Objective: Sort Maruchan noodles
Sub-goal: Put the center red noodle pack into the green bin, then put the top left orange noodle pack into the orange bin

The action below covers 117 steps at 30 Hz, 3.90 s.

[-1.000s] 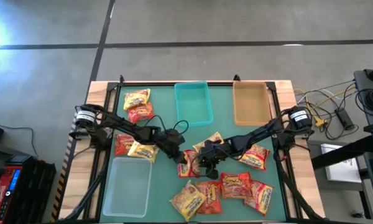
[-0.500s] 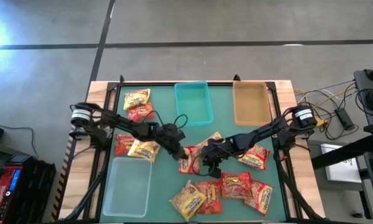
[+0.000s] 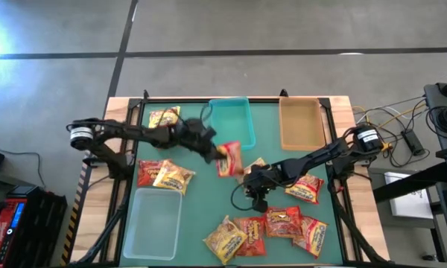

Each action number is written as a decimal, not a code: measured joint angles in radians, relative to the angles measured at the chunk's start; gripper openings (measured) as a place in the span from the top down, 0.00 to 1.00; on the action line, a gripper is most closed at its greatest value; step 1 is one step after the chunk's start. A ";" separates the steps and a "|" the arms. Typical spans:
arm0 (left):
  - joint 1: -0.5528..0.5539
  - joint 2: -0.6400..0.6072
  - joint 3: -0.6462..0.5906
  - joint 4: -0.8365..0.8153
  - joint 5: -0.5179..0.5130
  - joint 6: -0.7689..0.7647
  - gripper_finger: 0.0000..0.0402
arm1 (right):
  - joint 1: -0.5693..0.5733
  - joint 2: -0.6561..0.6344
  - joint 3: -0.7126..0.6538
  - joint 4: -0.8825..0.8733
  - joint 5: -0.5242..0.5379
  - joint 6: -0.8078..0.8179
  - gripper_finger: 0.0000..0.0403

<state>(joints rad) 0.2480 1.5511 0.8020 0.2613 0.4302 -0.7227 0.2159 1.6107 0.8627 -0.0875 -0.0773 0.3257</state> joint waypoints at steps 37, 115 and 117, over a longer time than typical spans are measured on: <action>0.422 0.744 1.432 -1.396 -0.286 1.373 0.93 | -0.040 -0.137 0.001 -0.282 0.392 -0.118 0.86; -0.025 -0.201 0.251 -0.953 -0.440 0.433 0.60 | -0.046 -0.135 0.001 -0.206 0.444 -0.118 0.86; -0.065 -0.284 0.170 -0.943 -0.458 0.394 0.60 | -0.046 -0.135 0.001 -0.206 0.444 -0.118 0.86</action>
<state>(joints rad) 0.1828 1.2675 0.9725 -0.6813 -0.0279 -0.3285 0.1696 1.4754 0.8635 -0.2939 0.3666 0.2081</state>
